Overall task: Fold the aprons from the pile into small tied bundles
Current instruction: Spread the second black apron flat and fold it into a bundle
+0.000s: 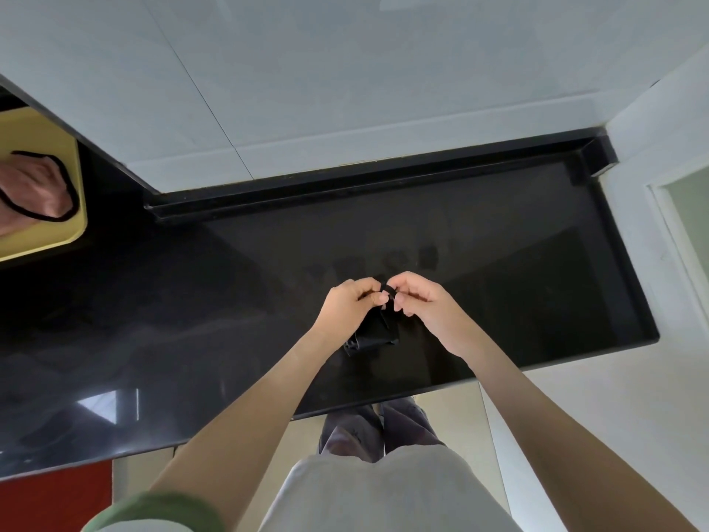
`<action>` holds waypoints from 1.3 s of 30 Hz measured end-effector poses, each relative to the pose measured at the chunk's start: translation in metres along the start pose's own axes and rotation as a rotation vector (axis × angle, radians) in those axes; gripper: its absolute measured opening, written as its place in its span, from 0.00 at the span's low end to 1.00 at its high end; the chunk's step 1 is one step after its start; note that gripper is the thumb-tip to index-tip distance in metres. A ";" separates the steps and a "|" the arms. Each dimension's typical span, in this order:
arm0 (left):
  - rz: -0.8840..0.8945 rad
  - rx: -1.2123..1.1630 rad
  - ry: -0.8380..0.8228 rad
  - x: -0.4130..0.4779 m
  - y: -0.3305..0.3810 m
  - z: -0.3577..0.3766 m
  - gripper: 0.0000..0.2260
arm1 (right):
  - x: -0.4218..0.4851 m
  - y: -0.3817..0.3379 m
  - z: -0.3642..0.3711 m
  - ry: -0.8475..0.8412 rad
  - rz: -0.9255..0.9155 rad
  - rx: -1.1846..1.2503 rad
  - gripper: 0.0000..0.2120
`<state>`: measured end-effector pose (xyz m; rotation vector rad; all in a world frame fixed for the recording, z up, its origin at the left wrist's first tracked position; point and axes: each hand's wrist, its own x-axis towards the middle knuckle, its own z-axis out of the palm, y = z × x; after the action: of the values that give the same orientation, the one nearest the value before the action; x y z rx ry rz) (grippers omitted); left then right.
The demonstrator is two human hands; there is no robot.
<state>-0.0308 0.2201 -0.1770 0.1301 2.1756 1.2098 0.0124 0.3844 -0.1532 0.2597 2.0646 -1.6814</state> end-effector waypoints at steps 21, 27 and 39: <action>-0.007 -0.041 -0.033 -0.005 0.008 0.001 0.12 | 0.013 -0.001 0.012 0.099 0.138 -0.225 0.08; -0.034 -0.256 -0.012 -0.001 -0.003 0.000 0.06 | 0.013 0.001 0.007 0.005 0.175 -0.271 0.05; -0.022 -0.357 -0.262 0.001 0.000 -0.017 0.05 | 0.020 -0.002 0.000 -0.116 0.243 -0.117 0.09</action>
<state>-0.0417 0.2081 -0.1706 0.1061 1.7073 1.4585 -0.0056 0.3807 -0.1607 0.3507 1.9508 -1.3939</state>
